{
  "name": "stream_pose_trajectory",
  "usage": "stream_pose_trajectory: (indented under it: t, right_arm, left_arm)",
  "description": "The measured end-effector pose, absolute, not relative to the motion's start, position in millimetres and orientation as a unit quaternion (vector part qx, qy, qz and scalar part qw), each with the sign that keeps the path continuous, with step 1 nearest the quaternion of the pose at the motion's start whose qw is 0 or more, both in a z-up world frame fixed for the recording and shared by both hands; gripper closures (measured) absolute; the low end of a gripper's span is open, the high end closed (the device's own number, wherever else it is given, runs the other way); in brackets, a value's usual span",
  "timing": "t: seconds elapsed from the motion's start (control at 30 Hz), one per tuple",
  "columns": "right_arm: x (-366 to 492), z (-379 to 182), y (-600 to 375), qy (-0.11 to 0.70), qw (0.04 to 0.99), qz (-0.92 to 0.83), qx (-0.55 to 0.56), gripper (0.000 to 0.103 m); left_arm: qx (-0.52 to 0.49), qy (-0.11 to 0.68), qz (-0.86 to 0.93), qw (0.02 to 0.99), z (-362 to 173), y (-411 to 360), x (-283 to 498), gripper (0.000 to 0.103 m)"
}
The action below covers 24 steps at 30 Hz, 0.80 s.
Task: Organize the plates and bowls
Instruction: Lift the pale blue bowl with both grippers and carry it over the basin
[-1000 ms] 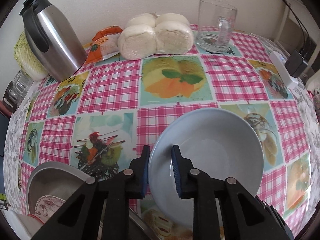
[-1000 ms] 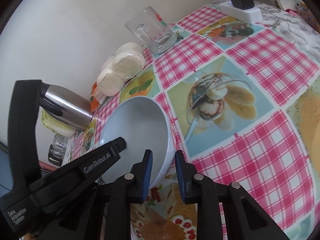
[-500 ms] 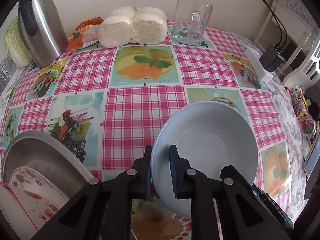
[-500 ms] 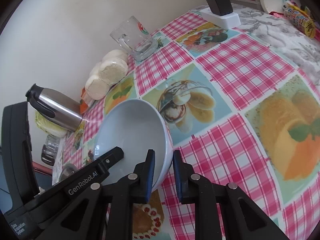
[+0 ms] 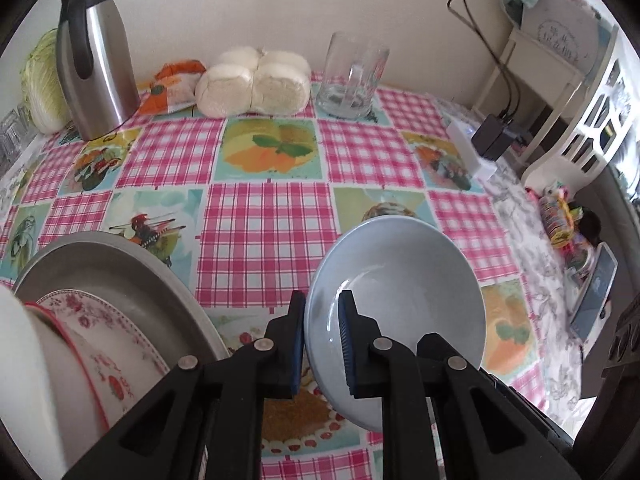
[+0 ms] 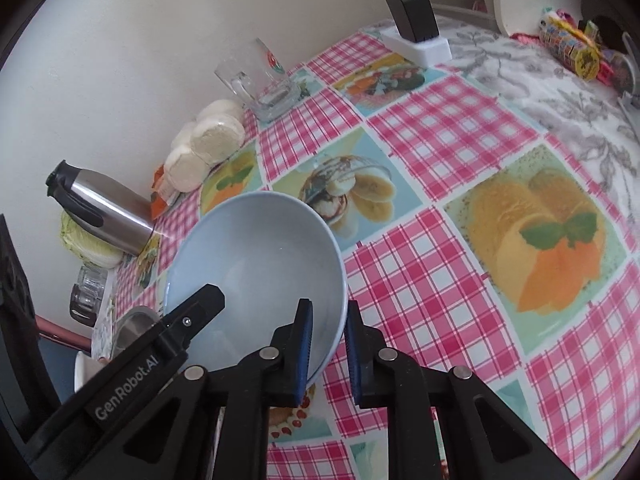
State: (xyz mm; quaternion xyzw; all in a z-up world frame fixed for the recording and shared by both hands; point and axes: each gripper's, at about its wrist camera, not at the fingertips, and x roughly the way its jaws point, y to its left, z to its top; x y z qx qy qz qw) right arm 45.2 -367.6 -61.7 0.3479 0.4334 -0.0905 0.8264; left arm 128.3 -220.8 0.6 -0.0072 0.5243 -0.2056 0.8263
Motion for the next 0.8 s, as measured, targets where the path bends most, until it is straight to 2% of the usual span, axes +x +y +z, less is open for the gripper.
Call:
stream_pose_trajectory:
  t: [0.57, 0.8]
  right_arm:
    - [16.3, 48.8, -321.8, 0.341, 0.889, -0.049, 0.301, 0.086]
    - [14.3, 66.9, -288.5, 0.333, 0.901, -0.016, 0.278, 0.086]
  left_arm:
    - [-0.08, 0.433, -0.217, 0.871, 102.0, -145.3, 103.6, 0.086]
    - [-0.113, 0.417, -0.208, 0.878, 119.6, -96.1, 94.0, 0.086]
